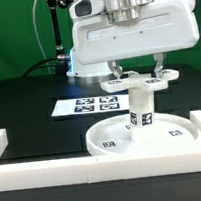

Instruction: Assemble round table

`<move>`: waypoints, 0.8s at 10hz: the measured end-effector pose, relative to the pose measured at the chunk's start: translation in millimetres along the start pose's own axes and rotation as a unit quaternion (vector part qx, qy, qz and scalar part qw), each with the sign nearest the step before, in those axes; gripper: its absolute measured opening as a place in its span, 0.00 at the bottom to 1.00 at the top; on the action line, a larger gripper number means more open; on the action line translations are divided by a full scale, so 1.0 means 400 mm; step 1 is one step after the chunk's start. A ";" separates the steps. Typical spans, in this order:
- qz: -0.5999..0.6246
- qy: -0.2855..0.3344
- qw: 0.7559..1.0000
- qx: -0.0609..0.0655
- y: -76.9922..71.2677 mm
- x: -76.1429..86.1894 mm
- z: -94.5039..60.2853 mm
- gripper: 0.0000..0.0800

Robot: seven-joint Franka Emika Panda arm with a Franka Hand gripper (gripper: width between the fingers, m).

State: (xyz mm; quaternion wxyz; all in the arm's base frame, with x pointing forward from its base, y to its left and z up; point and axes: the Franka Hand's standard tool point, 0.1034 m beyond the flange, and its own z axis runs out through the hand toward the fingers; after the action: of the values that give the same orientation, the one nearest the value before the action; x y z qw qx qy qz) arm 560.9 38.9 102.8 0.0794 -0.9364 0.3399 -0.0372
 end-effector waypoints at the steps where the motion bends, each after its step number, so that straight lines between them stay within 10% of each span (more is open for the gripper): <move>1: 0.057 0.002 0.998 0.004 0.001 0.000 0.000 0.55; 8: 0.382 -0.006 0.924 0.013 0.000 0.002 0.003 0.55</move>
Offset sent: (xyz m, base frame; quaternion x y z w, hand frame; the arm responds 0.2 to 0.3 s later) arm -0.0022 0.0061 -0.0092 -0.0227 -0.0054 0.2496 0.9681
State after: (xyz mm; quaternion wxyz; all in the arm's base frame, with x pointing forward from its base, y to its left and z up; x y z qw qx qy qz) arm 561.7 38.4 101.7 0.1015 -0.7344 0.6711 -0.0023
